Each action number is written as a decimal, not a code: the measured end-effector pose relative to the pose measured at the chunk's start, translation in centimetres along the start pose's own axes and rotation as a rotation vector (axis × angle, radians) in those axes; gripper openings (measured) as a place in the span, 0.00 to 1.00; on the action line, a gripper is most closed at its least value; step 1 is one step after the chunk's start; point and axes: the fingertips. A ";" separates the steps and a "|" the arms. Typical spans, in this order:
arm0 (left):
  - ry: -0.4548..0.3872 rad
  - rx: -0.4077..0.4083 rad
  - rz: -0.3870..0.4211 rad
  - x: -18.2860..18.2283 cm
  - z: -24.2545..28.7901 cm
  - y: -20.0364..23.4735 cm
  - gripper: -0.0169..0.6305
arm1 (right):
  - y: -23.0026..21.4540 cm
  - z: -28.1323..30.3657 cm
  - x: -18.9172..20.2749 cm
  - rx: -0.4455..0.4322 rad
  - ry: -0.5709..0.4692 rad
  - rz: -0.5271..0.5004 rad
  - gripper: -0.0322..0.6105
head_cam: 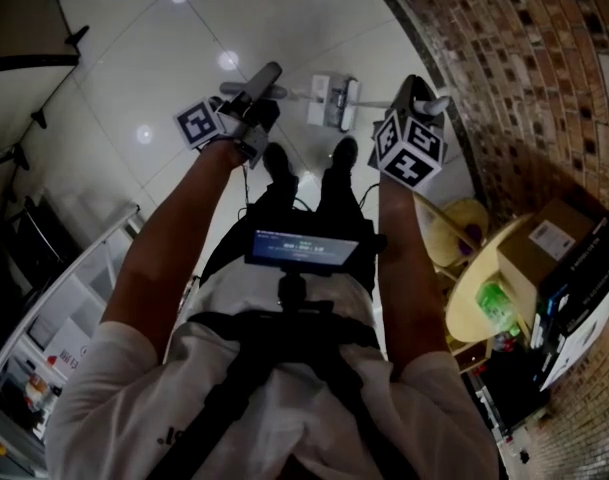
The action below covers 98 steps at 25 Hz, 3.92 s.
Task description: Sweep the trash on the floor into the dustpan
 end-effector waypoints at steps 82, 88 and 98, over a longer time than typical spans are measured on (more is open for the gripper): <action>0.280 -0.079 0.242 1.4 -2.9 1.1 0.41 | 15.9 -3.3 10.9 -0.838 0.427 -0.720 0.47; 0.304 -0.093 0.283 1.8 -3.5 1.8 0.44 | 14.6 -4.4 11.6 -0.815 0.443 -0.700 0.47; 0.334 -0.084 0.290 2.5 -4.8 1.3 0.45 | 12.8 -5.5 11.2 -0.740 0.446 -0.656 0.47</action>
Point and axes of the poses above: the fingertips, and each gripper's own axes: z forward along the fingers, y to its left, x out of its underside, and after that the axes turned 9 degrees about -y, right-handed
